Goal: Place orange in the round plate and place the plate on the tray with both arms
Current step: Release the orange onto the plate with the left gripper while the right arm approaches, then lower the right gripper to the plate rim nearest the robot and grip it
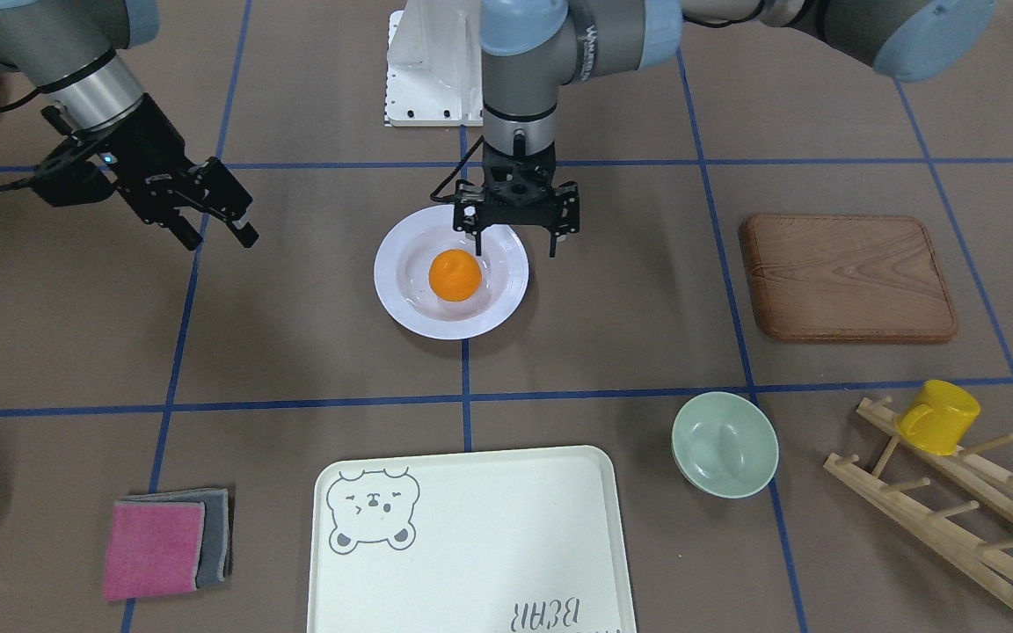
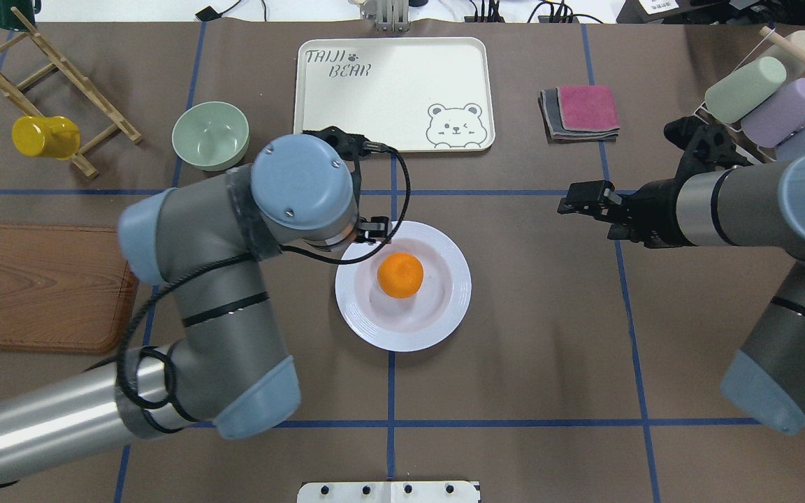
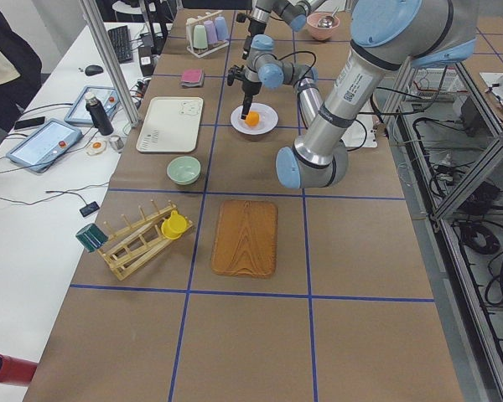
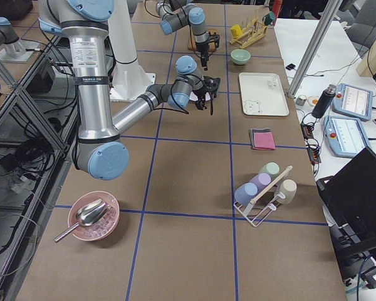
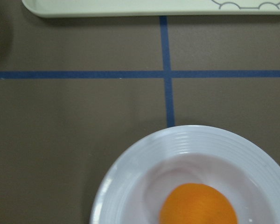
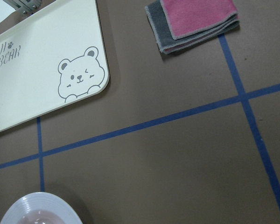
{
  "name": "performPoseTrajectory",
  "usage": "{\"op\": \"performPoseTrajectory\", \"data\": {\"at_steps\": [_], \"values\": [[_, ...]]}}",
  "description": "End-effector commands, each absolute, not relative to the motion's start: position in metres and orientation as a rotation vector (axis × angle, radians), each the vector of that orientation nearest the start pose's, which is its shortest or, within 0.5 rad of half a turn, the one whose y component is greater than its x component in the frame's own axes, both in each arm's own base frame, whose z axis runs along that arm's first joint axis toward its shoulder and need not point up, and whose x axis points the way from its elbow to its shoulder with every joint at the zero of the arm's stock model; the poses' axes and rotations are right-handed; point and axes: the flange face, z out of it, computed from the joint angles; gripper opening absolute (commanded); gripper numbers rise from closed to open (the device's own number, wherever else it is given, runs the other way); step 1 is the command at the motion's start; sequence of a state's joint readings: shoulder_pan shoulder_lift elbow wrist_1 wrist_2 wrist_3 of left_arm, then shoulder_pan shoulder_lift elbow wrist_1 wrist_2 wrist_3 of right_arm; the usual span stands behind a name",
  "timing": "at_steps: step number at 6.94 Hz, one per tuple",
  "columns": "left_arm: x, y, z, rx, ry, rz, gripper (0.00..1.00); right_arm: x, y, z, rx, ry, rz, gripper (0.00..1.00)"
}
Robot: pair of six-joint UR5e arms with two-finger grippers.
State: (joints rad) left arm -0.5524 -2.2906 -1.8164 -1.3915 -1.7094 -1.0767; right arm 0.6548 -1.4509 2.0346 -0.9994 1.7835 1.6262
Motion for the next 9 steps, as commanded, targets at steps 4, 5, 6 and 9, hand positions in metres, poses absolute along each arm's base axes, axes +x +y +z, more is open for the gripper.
{"op": "performPoseTrajectory", "data": {"at_steps": [4,5,6,9], "values": [[0.141,-0.545,0.368,0.262,0.601,0.334,0.99,-0.444,-0.291,0.286,0.138,-1.383,0.891,1.0],[0.072,-0.555,0.416,0.229,0.625,0.335,0.99,-0.45,-0.279,0.284,0.13,-1.428,0.944,1.0],[0.027,-0.558,0.484,0.17,0.602,0.357,0.99,-0.461,-0.269,0.299,0.135,-1.454,0.951,1.0],[-0.079,-0.54,0.592,0.095,0.777,0.1,0.99,-0.484,-0.242,0.334,0.137,-1.538,0.994,1.0]]}}
